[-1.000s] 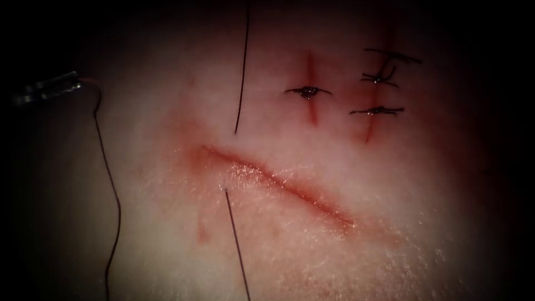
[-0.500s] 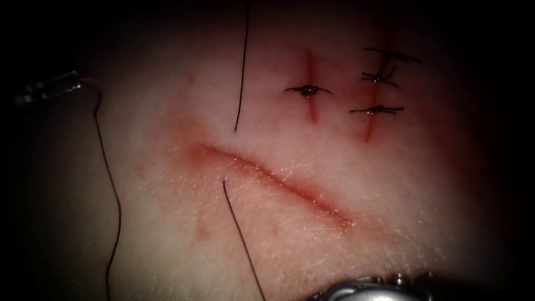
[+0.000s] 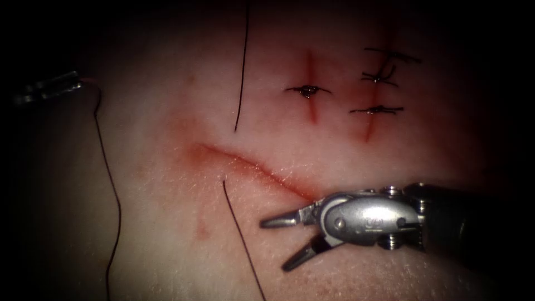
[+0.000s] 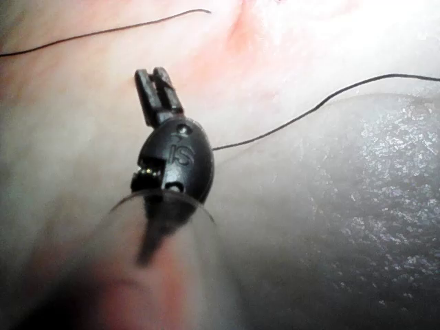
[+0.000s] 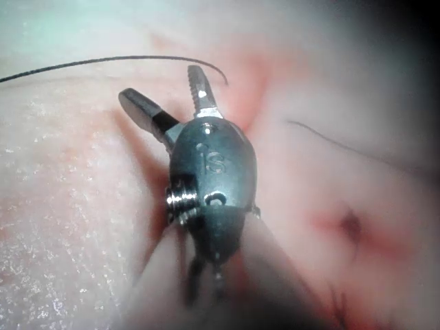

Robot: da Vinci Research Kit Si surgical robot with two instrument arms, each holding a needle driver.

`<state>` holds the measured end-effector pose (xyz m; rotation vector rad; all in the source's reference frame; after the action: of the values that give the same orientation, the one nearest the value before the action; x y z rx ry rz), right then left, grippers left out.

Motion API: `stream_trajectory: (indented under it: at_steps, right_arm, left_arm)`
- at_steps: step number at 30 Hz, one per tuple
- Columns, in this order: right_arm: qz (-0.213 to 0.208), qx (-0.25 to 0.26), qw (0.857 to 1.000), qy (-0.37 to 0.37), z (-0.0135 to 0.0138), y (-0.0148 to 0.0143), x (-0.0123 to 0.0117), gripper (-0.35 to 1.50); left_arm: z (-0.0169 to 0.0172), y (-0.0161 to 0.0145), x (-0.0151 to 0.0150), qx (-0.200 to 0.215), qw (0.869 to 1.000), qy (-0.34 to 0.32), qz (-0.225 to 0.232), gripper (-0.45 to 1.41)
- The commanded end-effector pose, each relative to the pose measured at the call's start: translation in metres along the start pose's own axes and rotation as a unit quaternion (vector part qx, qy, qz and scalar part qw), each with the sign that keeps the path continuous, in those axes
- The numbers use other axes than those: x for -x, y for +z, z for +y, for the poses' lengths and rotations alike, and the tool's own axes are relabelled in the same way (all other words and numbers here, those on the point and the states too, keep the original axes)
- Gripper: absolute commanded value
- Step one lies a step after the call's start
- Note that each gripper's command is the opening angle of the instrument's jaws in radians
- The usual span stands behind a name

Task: Wound Closure
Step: Using the right grasper, pull the suture through the wound until a short tail remains.

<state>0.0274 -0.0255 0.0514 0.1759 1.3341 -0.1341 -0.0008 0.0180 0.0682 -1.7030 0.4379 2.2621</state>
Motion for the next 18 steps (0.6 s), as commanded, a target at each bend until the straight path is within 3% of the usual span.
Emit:
stream_trajectory:
  at_steps: [1,3,5,18]
  right_arm:
    - [-0.002,0.005,1.0,0.0,0.0015,0.0017,0.0006,1.43]
    - [-0.006,0.011,1.0,0.001,0.0021,0.0026,0.001,1.41]
    - [-0.016,0.023,1.0,0.002,0.003,0.0039,0.0016,1.25]
    - [-0.05,0.061,0.997,-0.008,0.0049,0.0088,0.0051,1.21]
  left_arm:
    - [0.0004,0.0006,0.0004,0.0,1.0,0.0,0.001,-0.45]
    - [0.0004,0.0006,0.0004,0.0,1.0,0.0,0.0,-0.45]
    - [0.0004,0.0006,0.0004,0.0,1.0,0.0,0.0,-0.45]
    - [0.0004,0.0004,0.0004,0.001,1.0,0.0,0.0,-0.45]
